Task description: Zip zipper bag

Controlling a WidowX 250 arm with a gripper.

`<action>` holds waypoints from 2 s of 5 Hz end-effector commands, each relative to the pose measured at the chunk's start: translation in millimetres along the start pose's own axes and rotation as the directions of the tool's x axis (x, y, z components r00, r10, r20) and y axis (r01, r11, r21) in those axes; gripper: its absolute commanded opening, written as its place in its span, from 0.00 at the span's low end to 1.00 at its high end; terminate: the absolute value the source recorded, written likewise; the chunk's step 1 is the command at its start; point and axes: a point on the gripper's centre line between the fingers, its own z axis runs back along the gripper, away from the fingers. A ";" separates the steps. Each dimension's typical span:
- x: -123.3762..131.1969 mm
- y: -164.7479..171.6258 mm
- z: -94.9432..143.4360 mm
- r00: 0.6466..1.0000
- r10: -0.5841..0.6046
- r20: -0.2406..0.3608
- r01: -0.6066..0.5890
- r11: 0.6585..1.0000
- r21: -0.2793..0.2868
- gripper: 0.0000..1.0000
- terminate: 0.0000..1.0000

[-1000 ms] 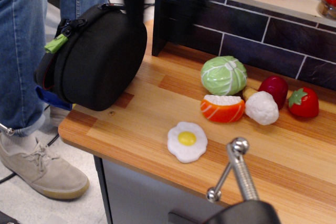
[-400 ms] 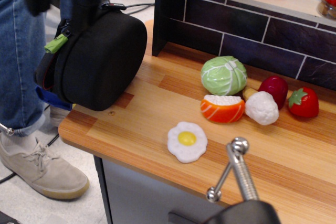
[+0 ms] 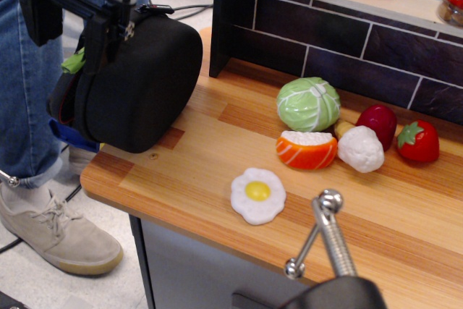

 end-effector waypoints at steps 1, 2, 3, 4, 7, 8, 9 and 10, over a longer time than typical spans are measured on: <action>9.1 3.9 -4.6 0.998 -0.069 -0.001 0.069 0.997 0.024 1.00 0.00; 9.5 2.4 -10.5 0.997 -0.073 -0.007 0.074 0.996 0.040 1.00 0.00; 11.7 1.9 -15.7 0.998 -0.070 -0.005 0.070 0.996 0.045 0.00 0.00; 14.0 0.9 -19.2 0.997 -0.078 0.010 0.077 0.996 0.049 0.00 0.00; 3.6 2.1 -49.1 0.997 -0.036 0.069 0.042 0.996 -0.083 0.00 0.00; -9.7 -8.0 -72.8 0.999 -0.034 0.027 0.037 0.989 -0.146 0.00 0.00; -27.2 -11.5 -86.5 0.999 -0.030 -0.028 0.025 0.984 -0.177 0.00 0.00; -46.0 -7.9 -91.2 0.994 -0.032 -0.103 0.013 0.984 -0.176 0.00 0.00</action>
